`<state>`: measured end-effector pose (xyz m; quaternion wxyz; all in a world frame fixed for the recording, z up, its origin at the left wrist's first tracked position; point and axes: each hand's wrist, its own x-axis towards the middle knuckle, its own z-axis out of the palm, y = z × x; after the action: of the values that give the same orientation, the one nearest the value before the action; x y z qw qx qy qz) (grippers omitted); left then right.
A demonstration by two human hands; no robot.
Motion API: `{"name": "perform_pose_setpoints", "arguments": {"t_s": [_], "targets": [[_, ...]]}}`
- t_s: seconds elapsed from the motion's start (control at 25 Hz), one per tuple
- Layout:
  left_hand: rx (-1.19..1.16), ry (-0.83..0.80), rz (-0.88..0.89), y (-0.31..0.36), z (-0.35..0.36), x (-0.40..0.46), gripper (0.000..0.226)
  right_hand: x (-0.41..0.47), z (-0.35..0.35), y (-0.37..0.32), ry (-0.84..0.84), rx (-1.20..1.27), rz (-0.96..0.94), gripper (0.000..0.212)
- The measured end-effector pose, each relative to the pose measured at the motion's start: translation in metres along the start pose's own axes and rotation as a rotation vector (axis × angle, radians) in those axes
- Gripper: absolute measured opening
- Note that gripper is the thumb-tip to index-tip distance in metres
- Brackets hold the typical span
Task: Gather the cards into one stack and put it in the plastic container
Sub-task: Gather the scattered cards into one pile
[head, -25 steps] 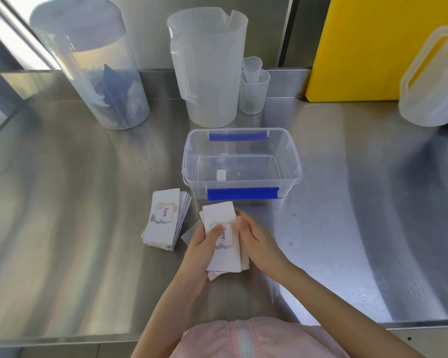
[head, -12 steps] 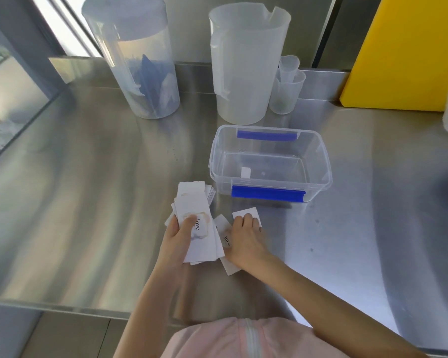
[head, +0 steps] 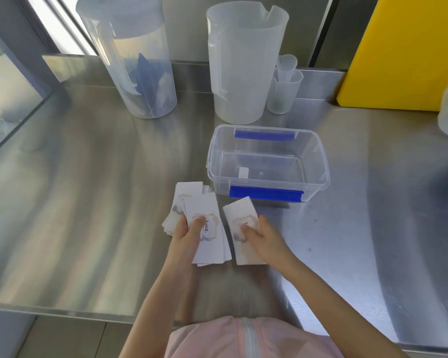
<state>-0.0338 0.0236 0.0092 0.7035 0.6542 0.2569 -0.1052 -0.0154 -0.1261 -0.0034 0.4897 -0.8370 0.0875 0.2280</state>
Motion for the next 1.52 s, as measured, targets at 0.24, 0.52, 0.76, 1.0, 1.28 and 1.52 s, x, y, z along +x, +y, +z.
{"name": "perform_pose_setpoints", "arguments": {"t_s": [0.24, 0.52, 0.76, 1.0, 1.28, 1.52], "targets": [[-0.014, -0.044, -0.007, -0.005, 0.015, -0.003, 0.025, -0.012, -0.006, -0.012, 0.021, 0.027, -0.047, 0.03], [0.003, -0.068, 0.031, -0.004, 0.021, -0.007, 0.021, -0.007, 0.009, -0.006, -0.023, -0.042, -0.087, 0.04], [0.017, -0.033, 0.002, -0.006, 0.013, -0.006, 0.018, 0.014, 0.005, 0.02, 0.195, -0.676, 0.017, 0.068], [-0.009, -0.037, 0.006, -0.01, 0.011, -0.006, 0.016, 0.018, 0.008, 0.021, 0.142, -0.588, 0.0, 0.051], [-0.011, -0.073, -0.013, -0.018, 0.017, -0.001, 0.021, -0.012, -0.032, 0.009, 0.05, 0.021, -0.017, 0.019], [-0.224, -0.259, -0.183, -0.028, 0.036, 0.007, 0.029, -0.031, -0.027, -0.006, 0.062, -0.029, -0.057, 0.029]]}}
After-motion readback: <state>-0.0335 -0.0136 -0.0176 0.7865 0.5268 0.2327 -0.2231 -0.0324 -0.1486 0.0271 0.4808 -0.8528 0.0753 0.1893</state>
